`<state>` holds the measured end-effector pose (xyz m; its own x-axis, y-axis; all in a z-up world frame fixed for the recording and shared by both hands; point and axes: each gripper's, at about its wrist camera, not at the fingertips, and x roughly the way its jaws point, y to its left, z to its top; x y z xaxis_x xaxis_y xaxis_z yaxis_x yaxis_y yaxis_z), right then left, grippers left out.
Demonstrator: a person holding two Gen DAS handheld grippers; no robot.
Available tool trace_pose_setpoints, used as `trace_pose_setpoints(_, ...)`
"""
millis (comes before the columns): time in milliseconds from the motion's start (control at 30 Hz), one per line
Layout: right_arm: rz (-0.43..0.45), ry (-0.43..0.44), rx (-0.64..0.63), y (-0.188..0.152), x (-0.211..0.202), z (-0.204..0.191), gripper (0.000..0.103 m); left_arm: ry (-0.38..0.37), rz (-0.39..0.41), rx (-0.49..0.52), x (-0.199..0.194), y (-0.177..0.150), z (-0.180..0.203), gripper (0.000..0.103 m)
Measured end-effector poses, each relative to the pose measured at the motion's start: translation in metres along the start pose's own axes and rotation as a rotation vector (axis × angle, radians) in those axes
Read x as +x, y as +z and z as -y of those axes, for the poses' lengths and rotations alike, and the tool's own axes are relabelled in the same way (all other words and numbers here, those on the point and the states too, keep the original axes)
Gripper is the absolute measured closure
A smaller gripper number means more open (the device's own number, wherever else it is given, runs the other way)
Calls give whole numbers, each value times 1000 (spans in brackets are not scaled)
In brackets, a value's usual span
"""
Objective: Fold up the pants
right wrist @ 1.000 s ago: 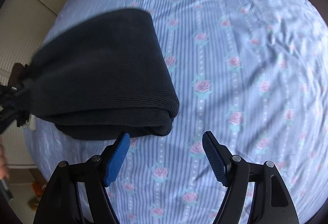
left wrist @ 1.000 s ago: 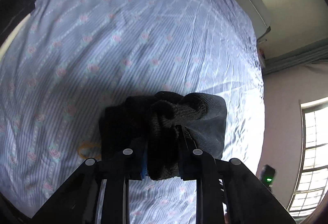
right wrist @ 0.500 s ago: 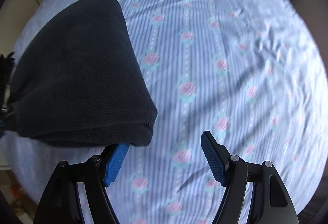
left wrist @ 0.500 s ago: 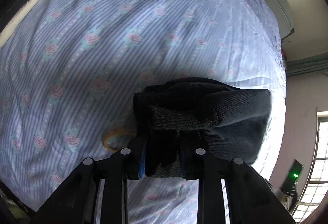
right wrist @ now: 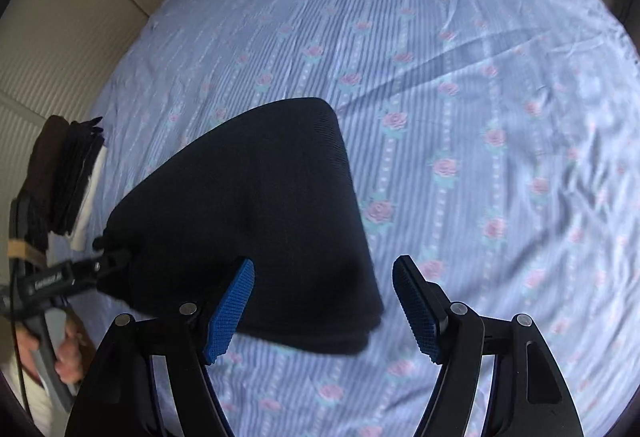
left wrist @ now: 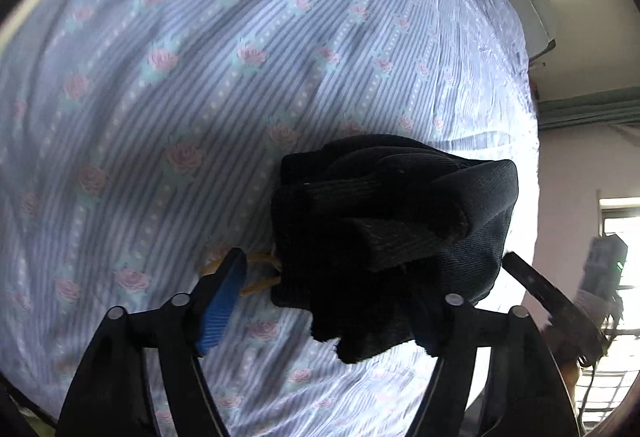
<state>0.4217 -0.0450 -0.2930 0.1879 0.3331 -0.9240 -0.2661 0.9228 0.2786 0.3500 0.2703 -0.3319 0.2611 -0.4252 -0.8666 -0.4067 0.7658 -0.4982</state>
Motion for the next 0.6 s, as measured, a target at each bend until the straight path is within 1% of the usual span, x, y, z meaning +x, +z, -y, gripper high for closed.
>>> trace_pose_setpoints(67,-22,-5,-3,2,16,-2,31,-27,-6,-21,4,2,-4,23)
trace_pose_setpoints(167,-79,38,28,7,39,1,31,-71,-15,-49,12,4,-10,20)
trace_pose_setpoints(267,-99,25,20,10,55,1,29,-99,-12,-65,18,6,-14,20)
trace_pose_setpoints(367,-117,40,41,14,68,5,28,-125,-10,-76,25,8,-15,20)
trace_pose_setpoints(467,-139,68,92,10,80,10,24,-137,-30,-79,37,8,-12,20)
trace_pose_setpoints(533,-151,110,161,7,90,21,24,-150,-32,-88,41,9,-14,20)
trace_pose_setpoints(600,-145,125,189,4,93,25,24,-169,-35,-99,46,10,-17,20)
